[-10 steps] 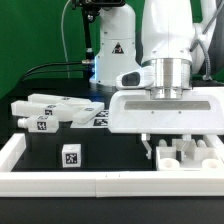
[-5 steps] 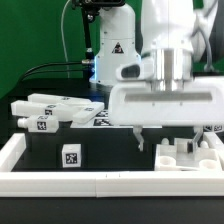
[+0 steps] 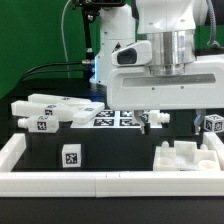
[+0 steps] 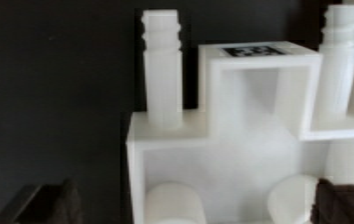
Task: Assemble chair
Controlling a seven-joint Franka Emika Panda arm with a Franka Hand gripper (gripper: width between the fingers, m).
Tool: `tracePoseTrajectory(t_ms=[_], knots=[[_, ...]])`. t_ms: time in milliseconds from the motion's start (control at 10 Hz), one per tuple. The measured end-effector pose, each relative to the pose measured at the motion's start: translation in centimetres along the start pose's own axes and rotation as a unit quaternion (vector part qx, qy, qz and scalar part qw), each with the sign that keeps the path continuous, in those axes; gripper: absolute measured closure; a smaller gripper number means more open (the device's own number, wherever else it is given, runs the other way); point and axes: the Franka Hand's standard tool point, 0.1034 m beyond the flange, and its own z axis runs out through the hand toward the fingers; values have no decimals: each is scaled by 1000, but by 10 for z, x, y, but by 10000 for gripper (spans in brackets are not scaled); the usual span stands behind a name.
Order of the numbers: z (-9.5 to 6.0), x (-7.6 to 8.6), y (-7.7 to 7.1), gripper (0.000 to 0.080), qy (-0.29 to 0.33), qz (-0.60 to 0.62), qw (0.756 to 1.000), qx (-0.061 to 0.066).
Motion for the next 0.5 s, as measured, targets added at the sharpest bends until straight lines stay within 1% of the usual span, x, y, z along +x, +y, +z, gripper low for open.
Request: tracePoseTrajectory(t_ms=[300,400,500], knots=[[0,0,2,150,5,-5,1000,-1],[-3,-5,7,150,-3,-33,999,-2],[-9,-19,6,150,-7,-75,997,-10]])
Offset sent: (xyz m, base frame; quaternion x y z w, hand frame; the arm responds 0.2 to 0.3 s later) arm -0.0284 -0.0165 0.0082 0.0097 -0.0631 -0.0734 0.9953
